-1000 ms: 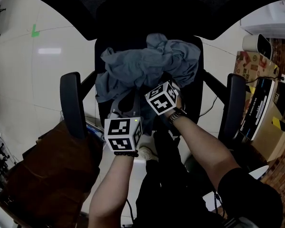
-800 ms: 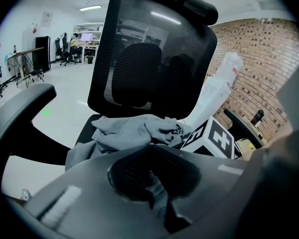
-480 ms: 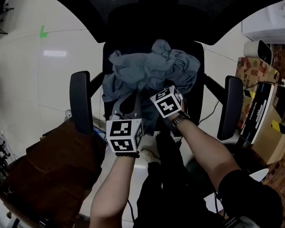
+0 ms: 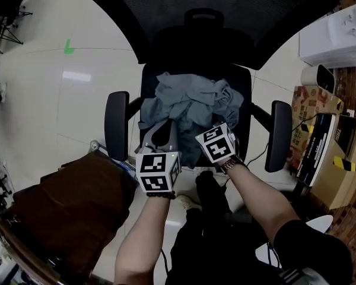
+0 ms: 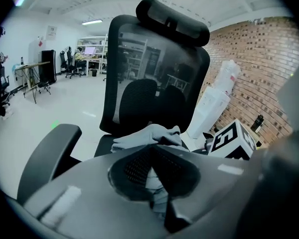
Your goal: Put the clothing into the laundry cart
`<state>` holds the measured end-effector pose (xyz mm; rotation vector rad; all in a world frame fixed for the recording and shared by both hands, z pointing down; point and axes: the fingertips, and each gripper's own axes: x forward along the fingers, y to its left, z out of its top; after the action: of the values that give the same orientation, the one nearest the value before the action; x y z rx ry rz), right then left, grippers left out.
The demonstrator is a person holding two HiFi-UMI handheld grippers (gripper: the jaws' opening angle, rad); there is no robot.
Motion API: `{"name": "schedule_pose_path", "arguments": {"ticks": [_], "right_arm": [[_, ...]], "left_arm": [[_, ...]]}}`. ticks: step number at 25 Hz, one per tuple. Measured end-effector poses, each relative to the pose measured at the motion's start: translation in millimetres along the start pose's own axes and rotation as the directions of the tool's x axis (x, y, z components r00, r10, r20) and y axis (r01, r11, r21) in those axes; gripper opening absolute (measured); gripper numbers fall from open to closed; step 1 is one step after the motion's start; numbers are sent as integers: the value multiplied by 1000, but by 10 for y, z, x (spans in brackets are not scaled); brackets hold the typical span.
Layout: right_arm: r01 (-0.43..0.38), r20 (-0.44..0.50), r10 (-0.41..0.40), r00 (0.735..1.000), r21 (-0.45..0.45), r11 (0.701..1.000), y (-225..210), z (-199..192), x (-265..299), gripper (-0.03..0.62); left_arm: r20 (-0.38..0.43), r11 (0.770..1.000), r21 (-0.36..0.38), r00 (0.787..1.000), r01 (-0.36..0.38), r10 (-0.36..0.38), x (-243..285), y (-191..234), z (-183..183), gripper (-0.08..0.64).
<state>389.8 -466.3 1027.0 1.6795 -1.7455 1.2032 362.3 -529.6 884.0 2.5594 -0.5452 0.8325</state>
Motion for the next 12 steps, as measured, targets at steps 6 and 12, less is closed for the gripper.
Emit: {"name": "schedule_pose_path", "arguments": {"ticks": [6, 12], "right_arm": [[8, 96, -5, 995, -35, 999, 277, 421, -693, 129], [29, 224, -7, 974, -93, 995, 545, 825, -1407, 129]], "left_arm": [[49, 1000, 16, 999, -14, 13, -493, -120, 309, 3], [110, 999, 27, 993, -41, 38, -1023, -279, 511, 3]]}}
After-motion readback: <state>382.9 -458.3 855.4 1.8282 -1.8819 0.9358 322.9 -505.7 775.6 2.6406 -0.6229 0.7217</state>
